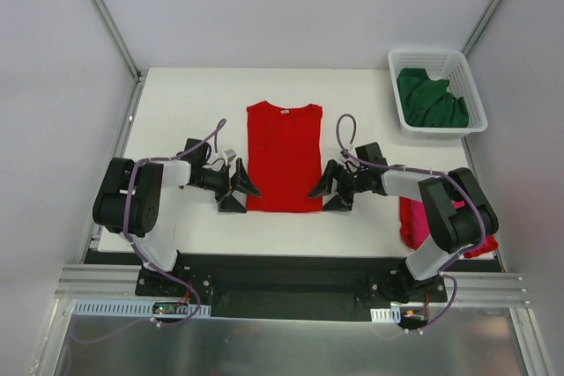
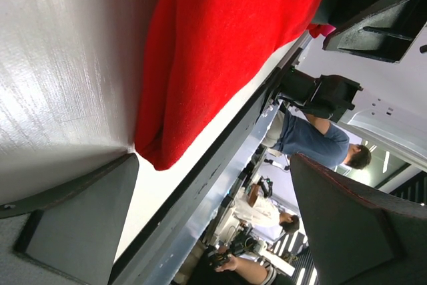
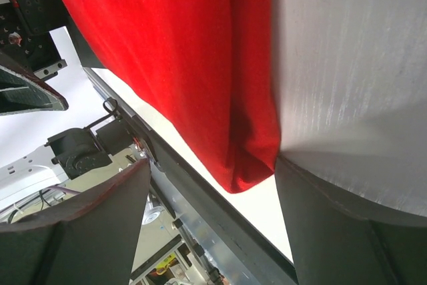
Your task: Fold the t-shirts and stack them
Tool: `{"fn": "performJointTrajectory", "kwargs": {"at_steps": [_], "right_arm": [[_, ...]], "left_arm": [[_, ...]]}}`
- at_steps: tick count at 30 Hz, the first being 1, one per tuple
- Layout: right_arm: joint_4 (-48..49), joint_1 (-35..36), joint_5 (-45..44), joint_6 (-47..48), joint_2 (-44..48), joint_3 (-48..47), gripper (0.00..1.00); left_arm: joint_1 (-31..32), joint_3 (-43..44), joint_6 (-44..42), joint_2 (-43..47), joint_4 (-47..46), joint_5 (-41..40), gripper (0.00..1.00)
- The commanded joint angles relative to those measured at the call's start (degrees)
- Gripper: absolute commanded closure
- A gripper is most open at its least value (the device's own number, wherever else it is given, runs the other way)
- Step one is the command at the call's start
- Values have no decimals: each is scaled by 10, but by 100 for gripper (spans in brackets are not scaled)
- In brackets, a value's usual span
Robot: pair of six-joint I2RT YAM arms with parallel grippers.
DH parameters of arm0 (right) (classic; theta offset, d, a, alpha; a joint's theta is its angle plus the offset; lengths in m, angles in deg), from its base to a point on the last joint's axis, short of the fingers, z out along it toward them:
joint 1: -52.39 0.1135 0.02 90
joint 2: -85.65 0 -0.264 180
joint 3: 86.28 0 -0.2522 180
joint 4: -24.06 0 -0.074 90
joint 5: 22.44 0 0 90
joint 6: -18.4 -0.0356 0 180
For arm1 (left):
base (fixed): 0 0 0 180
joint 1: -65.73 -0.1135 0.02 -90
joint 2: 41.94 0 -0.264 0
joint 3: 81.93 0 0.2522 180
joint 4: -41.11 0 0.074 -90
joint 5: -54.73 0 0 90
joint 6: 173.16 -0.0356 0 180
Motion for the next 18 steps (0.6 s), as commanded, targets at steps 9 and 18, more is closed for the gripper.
{"fn": "performJointTrajectory", "kwargs": {"at_steps": [9,18], "right_arm": [[-4,14,-20,4,-8,-4,29],[-9,15,-19,4,-9,-9,38]], "left_arm": [[-2,-20,-4,-16,-33,-12,3],[4,-26,-1,-17,-34,-13,22]]}}
